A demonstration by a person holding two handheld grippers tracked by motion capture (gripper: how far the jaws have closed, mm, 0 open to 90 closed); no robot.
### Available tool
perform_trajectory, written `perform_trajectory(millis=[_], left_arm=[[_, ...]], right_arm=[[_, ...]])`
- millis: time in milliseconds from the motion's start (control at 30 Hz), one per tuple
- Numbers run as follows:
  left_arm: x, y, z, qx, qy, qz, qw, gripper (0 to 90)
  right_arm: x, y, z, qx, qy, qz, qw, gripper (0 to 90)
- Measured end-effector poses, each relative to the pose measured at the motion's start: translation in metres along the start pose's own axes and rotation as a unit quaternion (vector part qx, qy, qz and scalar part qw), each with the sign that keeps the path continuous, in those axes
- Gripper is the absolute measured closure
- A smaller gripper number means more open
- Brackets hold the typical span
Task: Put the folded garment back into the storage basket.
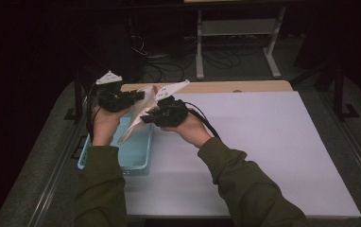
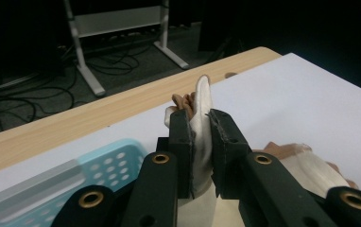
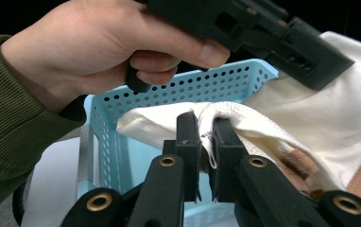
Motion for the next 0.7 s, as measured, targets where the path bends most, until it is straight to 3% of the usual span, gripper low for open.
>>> perform_trajectory(millis=[367, 700], left_arm=[[0.016, -0.014, 0.027, 0.018, 0.027, -0.012, 0.9994, 79.3], [0.020, -0.029, 0.047, 0.043, 0.042, -0.009, 0.9982, 79.3]], right_arm=[[-0.026, -0.002, 0.011, 0.005, 0.022, 0.011, 0.9997, 82.6], [-0.050, -0.017, 0.017, 0.012, 0.031, 0.043, 0.9985, 82.4]])
Point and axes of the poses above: each handheld gripper's, and its own axes: x roughly backward along the jaws, y roughly out of its top, z roughly to its left, the point moved 3 cm from there along -x, roughly forward along the jaws, and after that the axes turned 8 degrees about -y, right-handed, at the moved point
